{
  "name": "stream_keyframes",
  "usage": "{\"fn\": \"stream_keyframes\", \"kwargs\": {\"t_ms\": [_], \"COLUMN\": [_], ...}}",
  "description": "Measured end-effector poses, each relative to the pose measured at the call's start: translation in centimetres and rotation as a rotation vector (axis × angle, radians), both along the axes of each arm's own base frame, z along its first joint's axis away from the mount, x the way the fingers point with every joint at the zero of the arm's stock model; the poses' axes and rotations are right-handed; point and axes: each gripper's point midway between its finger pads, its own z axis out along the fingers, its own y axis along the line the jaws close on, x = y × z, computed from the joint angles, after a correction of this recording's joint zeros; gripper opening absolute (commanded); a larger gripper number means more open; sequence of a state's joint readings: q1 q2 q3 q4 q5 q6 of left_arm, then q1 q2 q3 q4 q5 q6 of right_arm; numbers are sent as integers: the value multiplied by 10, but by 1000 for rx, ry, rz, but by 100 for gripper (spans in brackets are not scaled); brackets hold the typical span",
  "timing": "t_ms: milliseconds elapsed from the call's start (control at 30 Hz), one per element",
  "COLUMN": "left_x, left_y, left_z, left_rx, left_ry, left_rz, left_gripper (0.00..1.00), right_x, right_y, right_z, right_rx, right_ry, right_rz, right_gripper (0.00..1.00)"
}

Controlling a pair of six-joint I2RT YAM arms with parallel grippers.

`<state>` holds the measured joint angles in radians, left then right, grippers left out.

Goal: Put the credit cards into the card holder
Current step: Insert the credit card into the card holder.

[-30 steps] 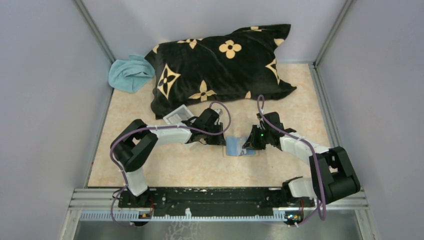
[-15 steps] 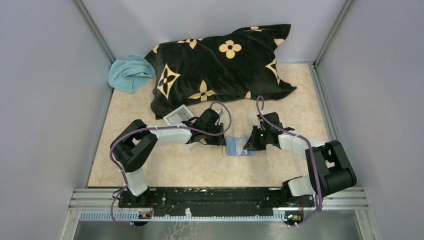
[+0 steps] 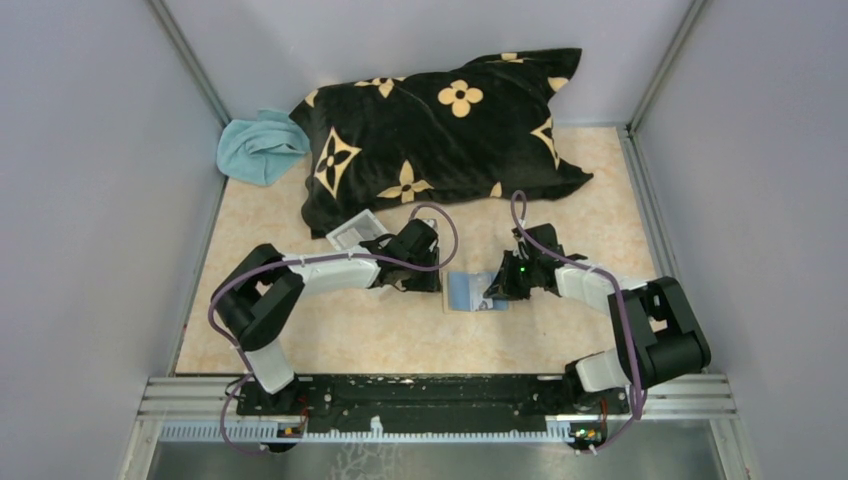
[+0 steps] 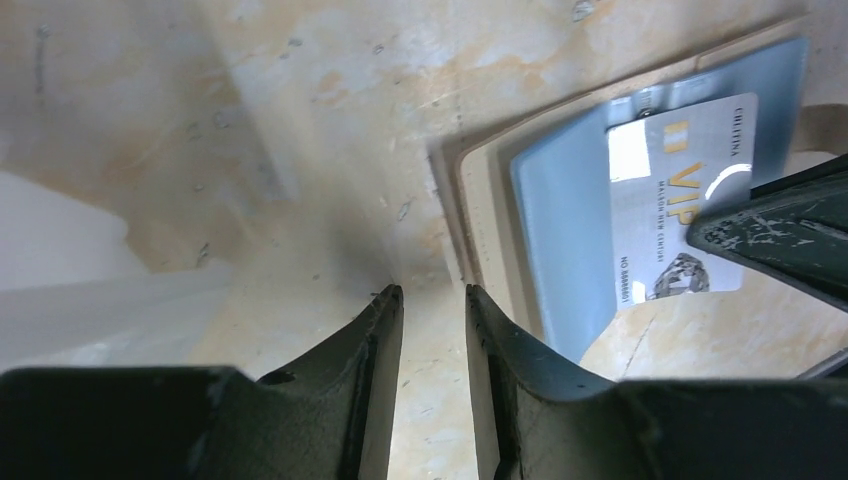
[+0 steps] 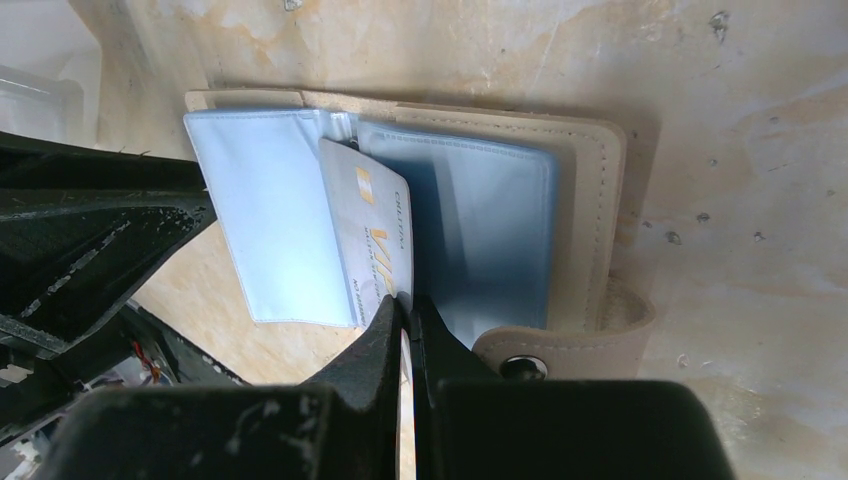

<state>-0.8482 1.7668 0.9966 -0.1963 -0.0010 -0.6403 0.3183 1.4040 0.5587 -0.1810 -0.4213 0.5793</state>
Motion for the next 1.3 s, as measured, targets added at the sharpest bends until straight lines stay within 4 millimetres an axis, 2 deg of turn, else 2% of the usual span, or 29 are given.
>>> {"fn": "stream_keyframes", "kwargs": {"t_ms": [133, 367, 867, 1300], "left_x": [-2, -2, -1, -1], "left_y": [9, 13, -3, -6], "left_z": [-1, -4, -6, -9], "left_rx": [29, 42, 4, 5], "left_ry": [-2, -5, 11, 17], "left_rz": [17, 21, -17, -31], "left_gripper": [31, 19, 15, 14], "right_x": [0, 0, 4, 6], "right_y": [0, 0, 3, 4], "right_z": [0, 0, 0, -1], "right_rx": [0, -1, -3, -9], "right_ry": [0, 0, 20, 33], "right_rz": [0, 1, 19, 41], "right_gripper": [0, 0, 0, 0]}}
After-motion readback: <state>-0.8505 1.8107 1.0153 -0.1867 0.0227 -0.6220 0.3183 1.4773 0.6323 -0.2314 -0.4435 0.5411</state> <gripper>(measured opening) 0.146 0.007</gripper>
